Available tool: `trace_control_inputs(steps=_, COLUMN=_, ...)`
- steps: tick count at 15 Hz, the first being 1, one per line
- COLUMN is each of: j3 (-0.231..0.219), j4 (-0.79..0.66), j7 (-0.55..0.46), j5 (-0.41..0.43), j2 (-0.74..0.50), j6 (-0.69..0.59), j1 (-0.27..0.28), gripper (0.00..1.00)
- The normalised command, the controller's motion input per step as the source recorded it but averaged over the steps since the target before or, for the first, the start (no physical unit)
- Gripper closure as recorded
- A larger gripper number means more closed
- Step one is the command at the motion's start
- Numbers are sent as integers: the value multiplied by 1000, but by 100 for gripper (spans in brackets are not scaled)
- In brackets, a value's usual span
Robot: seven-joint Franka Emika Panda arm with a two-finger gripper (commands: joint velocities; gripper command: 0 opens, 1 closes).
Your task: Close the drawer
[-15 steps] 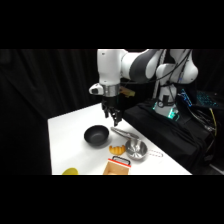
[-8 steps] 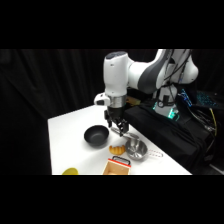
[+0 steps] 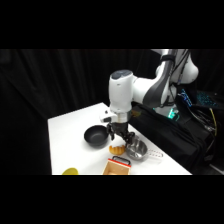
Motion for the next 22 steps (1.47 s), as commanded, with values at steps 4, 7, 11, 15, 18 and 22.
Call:
trace_control_inputs(steps=4, j3=43, j4=211, j7=-181, j5=-54, j2=302, j6=217, j1=20, gripper=0)
trace_control_inputs(steps=7, j3=11, j4=243, j7=-125, j5=-111, j2=278, j6=170, j1=22, gripper=0)
trace_control_inputs(steps=11, j3=6, j4=256, j7=-117, j5=-101, j2=261, j6=140, j1=-3, gripper=0)
trace_control_inputs(steps=15, j3=-7, j4=230, j7=-59, j5=-122, j2=190, j6=92, j1=39, gripper=0)
trace_control_inputs(steps=18, j3=-28, j4=240, j7=16, j5=-155, j2=119, j6=26, j1=121, gripper=0)
trace_control_inputs(steps=22, j3=-38, j4=283, j7=88, j5=-164, j2=62, j6=-77, j1=189, gripper=0)
